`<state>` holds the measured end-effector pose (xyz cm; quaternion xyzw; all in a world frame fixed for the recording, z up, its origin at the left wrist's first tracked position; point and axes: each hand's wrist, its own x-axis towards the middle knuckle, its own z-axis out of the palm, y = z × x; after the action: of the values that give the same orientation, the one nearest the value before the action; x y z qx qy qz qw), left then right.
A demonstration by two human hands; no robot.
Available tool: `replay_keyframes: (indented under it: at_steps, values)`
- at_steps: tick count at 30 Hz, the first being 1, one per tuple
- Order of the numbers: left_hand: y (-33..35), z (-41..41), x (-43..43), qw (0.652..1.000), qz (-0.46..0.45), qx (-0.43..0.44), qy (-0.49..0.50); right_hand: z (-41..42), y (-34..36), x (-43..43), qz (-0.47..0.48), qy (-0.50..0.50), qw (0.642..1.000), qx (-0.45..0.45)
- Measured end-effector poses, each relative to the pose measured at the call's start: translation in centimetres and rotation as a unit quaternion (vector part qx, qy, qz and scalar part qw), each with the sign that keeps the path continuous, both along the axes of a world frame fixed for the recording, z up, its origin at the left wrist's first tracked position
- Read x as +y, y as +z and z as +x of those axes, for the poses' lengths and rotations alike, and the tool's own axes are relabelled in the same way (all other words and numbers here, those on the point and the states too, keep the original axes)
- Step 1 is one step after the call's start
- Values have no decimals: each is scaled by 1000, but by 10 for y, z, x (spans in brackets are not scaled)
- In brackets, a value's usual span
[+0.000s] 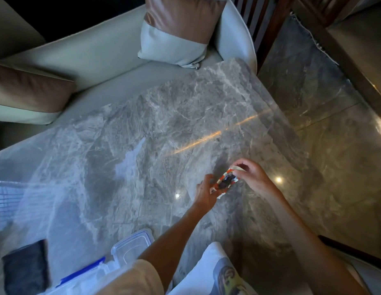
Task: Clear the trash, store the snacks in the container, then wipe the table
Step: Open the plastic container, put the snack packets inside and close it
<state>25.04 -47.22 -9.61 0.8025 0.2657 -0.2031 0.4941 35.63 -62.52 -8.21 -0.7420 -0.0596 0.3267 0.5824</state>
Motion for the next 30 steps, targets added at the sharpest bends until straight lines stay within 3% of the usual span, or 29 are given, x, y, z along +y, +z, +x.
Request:
replay_keyframes:
  at_steps: [3,7,10,14,20,23,26,28,30]
  values:
    - [1,-1,10,995,77,-22,-66,-8,3,-15,14,-5,1000,-1]
    - [6,-8,17,967,192,-128,-107,-28,-3,-28,-86,-26,992,-84]
    - [-2,-22,12,935,275,-122,-186,-57,-11,-20,-150,-20,977,-152]
    - [-10,-39,10,948,252,-93,-170,-81,-21,-12,-190,-40,970,-144]
    - [-11,-53,18,959,226,-135,-104,-94,-18,-5,-198,-30,962,-183]
    - [-14,-69,29,983,144,-101,-50,-103,-21,-4,-198,10,978,-64]
    - [1,-87,42,990,-29,-45,129,-107,-14,-2,-104,7,987,119]
    - [17,-104,54,943,-168,-28,285,-113,-3,3,-49,-15,975,217]
    - [30,-129,69,893,-264,-40,363,-123,8,17,4,-21,960,279]
